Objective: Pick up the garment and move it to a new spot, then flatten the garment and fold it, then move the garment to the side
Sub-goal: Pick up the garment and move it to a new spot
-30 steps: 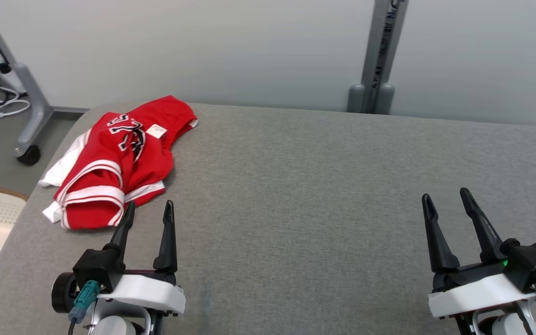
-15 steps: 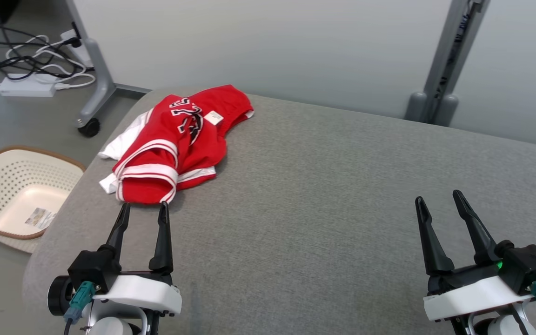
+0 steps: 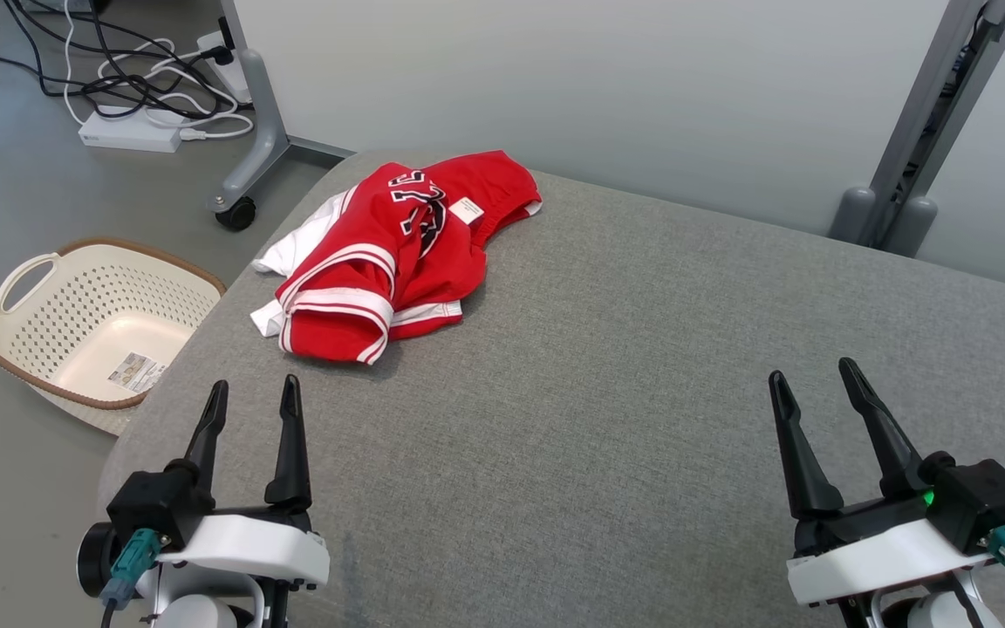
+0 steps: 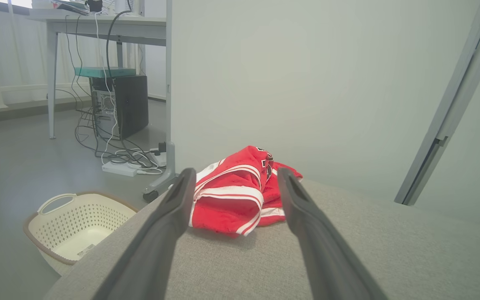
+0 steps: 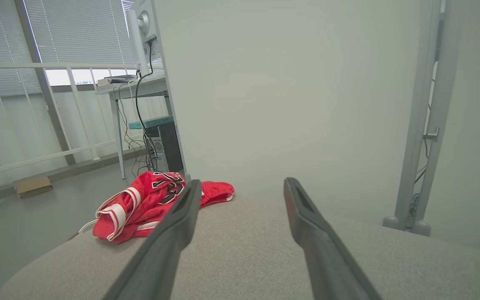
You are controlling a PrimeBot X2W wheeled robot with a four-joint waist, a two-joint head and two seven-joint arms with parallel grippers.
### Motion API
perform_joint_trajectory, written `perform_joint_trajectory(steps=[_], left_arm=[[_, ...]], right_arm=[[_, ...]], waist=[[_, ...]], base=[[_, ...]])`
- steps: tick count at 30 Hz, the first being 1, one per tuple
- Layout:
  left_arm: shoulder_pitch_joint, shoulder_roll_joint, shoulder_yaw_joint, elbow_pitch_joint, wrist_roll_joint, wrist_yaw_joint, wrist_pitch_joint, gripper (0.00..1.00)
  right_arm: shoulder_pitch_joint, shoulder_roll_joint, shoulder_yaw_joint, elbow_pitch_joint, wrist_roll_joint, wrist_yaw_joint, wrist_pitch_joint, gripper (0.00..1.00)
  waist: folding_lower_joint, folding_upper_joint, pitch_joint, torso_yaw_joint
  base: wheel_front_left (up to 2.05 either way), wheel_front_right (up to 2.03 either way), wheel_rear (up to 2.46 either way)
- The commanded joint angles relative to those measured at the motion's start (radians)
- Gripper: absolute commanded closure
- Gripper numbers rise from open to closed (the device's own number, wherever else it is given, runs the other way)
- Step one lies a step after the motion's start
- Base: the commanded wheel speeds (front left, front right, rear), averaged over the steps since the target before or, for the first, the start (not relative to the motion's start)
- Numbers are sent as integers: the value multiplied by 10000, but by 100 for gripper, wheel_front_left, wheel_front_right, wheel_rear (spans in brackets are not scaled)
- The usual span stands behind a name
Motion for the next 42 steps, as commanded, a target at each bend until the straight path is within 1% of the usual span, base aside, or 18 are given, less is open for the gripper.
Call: perform_joint_trajectory(steps=[1, 5, 10, 13, 19, 20, 25, 29, 34, 42], left_arm=[[135, 38, 61, 12, -110, 32, -35, 0], [-95, 38, 51, 104, -184, -26, -35, 0], [-668, 106, 252, 470, -19, -167, -35, 0], [-1159, 217, 358, 1017, -170, -253, 5, 0], [-2667, 440, 460, 2211, -561, -651, 471, 0], [-2667, 440, 460, 2211, -561, -651, 471, 0], [-4064, 588, 664, 3512, -1013, -952, 691, 0], [-5121, 787, 557, 4675, -1184, -1220, 876, 0], [-6433, 971, 682, 6271, -1680, -1402, 984, 0], [-7978, 1732, 955, 8063, -2457, -1555, 1157, 0]], right_arm=[[-26, -45, -16, -53, 8, 23, -16, 0], [-73, -96, 30, -96, 40, 23, -16, 0], [-195, -176, 30, -161, 16, 23, -16, 0], [-231, -215, 23, -223, 7, 23, -16, 0], [-415, -286, 3, -421, -62, 23, -16, 0], [-415, -286, 3, -421, -62, 23, -16, 0], [-650, -354, 135, -480, -74, 23, -16, 0], [-872, -453, 200, -497, -56, 23, -14, 0], [-1293, -576, 308, -542, -18, 23, -14, 0], [-1865, -570, 296, -701, 8, 23, -16, 0]], waist=[[0, 0, 11, -2], [0, 0, 65, -61], [0, 0, 222, -280], [0, 0, 360, -394], [0, 0, 799, -518], [0, 0, 799, -518], [0, 0, 1295, -765], [0, 0, 1758, -1043], [0, 0, 2338, -1510], [0, 0, 3148, -2357]], base=[[0, 0, 0], [0, 0, 0], [0, 0, 0], [0, 0, 0], [0, 0, 0], [0, 0, 0], [0, 0, 0], [0, 0, 0], [0, 0, 0], [0, 0, 0]])
